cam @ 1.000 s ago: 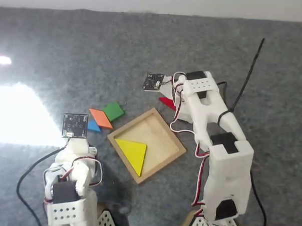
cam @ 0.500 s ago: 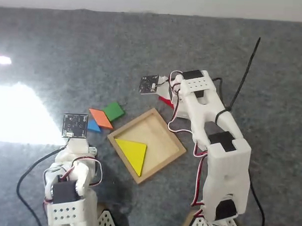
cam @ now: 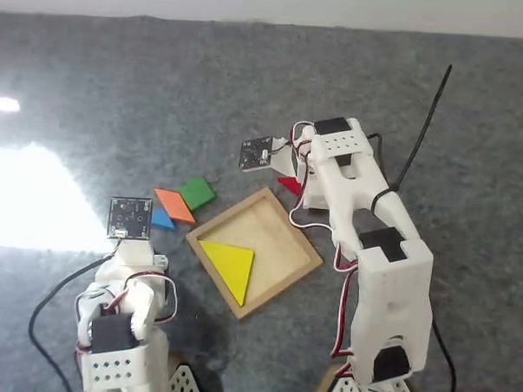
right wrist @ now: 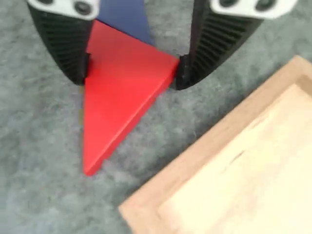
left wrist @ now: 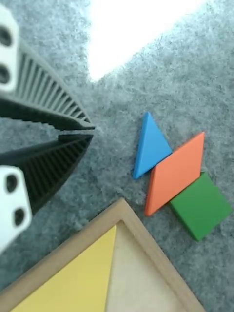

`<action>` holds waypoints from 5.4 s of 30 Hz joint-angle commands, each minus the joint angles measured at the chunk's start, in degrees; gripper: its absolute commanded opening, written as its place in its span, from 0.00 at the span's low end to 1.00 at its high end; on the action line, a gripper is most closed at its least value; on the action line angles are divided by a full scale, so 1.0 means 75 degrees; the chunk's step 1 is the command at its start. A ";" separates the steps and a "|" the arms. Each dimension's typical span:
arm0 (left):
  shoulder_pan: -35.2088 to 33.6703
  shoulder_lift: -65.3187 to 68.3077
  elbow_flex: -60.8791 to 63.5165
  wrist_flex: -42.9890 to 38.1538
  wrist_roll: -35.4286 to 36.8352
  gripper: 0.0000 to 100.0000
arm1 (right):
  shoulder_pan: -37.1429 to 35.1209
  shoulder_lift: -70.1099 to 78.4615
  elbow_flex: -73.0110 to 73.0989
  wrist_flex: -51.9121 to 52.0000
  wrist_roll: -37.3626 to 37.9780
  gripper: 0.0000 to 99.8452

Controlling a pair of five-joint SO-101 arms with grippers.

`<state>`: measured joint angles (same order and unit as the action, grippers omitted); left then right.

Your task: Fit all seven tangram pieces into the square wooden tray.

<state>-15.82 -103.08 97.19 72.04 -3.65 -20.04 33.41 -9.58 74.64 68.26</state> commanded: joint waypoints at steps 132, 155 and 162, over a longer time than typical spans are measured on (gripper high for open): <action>-0.0059 -0.0141 -0.0100 0.0023 0.0012 0.01 | -0.1647 -0.0299 -0.0422 -0.1541 -0.7736 0.44; -0.0059 -0.0141 -0.0100 0.0023 0.0012 0.01 | -0.0662 0.0826 -0.1606 -0.0920 -0.8862 0.34; -0.0059 -0.0141 -0.0100 0.0023 0.0012 0.01 | -0.0662 0.0838 -0.2075 -0.0944 -0.8932 0.24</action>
<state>-15.82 -103.08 97.19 72.04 -3.65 -26.81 40.18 -20.22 67.43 2.07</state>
